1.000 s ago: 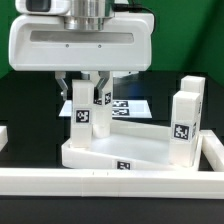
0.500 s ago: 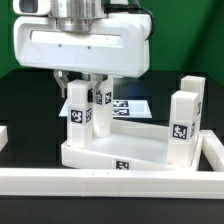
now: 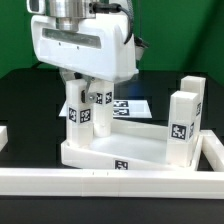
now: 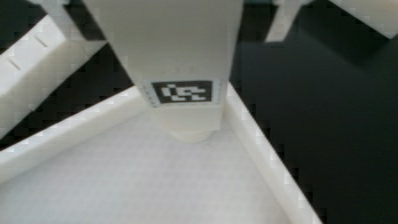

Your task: Assemble desk

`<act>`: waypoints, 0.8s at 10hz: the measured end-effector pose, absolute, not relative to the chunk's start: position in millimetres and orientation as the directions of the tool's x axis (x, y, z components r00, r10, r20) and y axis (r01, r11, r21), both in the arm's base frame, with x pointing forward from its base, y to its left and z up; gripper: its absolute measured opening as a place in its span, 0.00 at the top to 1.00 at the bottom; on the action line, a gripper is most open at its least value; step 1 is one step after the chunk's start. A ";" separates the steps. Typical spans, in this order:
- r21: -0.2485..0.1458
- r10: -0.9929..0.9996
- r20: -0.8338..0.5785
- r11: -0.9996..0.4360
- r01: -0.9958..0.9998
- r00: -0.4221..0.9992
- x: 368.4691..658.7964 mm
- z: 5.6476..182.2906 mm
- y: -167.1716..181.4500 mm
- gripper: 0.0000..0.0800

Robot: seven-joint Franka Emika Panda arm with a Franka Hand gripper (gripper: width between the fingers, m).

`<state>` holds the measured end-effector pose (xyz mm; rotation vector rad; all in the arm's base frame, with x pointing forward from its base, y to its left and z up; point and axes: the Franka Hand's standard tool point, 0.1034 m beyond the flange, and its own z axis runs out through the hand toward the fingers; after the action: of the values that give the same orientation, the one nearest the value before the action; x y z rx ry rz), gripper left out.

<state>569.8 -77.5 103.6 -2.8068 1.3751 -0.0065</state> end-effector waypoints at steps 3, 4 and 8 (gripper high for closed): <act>-0.015 -0.800 0.002 -0.600 -0.800 0.600 570.2 102.5 -75.7 0.27; -0.015 -0.771 0.003 -0.636 -0.771 0.636 570.6 102.3 -73.2 0.27; -0.011 -0.522 0.007 -0.853 -0.522 0.853 570.8 101.9 -69.3 0.19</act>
Offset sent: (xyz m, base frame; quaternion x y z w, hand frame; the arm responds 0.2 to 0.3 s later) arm -0.0024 0.0026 0.0013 -0.0093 0.0274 -0.1327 0.9907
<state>570.8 -69.3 101.9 -3.0153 0.8493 -0.0159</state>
